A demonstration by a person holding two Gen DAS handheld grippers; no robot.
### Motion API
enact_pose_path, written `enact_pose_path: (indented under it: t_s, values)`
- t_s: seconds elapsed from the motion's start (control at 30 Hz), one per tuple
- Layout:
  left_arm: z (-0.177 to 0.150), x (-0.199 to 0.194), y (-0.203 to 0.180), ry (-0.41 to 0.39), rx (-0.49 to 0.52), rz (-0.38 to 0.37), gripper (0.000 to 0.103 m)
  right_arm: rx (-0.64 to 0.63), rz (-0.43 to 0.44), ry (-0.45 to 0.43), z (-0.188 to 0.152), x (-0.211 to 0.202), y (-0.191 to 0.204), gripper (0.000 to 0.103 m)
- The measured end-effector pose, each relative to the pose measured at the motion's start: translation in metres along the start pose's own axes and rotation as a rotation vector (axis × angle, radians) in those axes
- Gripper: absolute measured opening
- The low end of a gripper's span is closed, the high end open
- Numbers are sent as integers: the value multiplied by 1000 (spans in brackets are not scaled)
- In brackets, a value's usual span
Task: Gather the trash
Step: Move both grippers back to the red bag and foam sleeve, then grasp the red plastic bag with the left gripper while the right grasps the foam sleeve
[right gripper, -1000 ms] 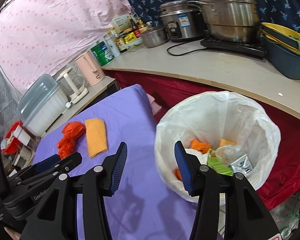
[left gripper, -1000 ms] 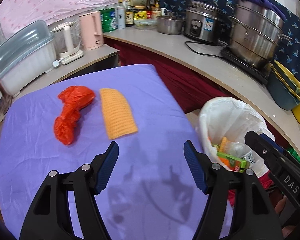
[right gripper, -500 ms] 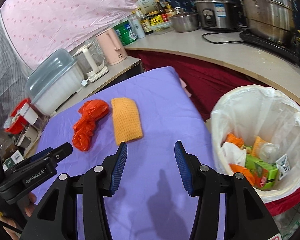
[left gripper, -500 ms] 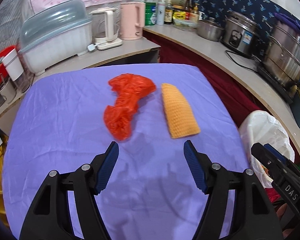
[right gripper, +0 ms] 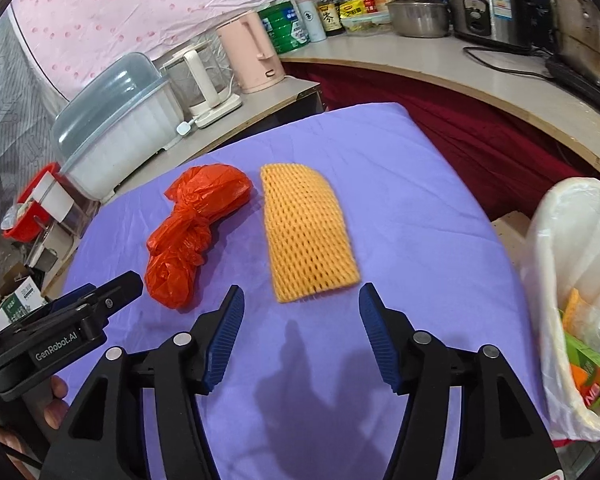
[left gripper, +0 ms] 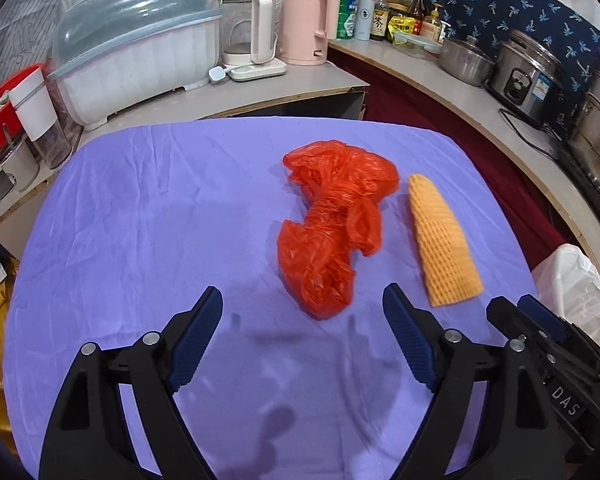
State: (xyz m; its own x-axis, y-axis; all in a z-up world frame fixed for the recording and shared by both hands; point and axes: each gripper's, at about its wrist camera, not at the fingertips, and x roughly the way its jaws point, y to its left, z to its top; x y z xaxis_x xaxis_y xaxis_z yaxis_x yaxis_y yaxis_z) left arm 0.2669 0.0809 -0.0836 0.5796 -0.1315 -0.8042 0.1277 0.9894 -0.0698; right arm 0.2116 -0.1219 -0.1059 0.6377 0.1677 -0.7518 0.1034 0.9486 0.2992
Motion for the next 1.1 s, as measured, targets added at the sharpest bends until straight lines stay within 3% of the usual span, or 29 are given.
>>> enact_pose_path:
  t_s: [0.5,0.63,0.67,0.77,0.87,1.1]
  values:
    - [21,66,4,58,-16,-22,81,-19,-33,28,24,68,5,61]
    - [20,71,1,69,2,-44,59,-44,-58,21,25,72,8,58]
    - [19,70,-1,71,9,-49,49,-53,-69,19,24,72,9,51]
    - [19,64,-7,65,22,-52,35,-64,-80,24,23,69,7,33]
    - [18,54,-11,53,28,-52,29,-41,-62,28,21,61,1,22]
    - [9,18,-25,23,41,-53,27,-16,-43,-13,15,19,-7,21]
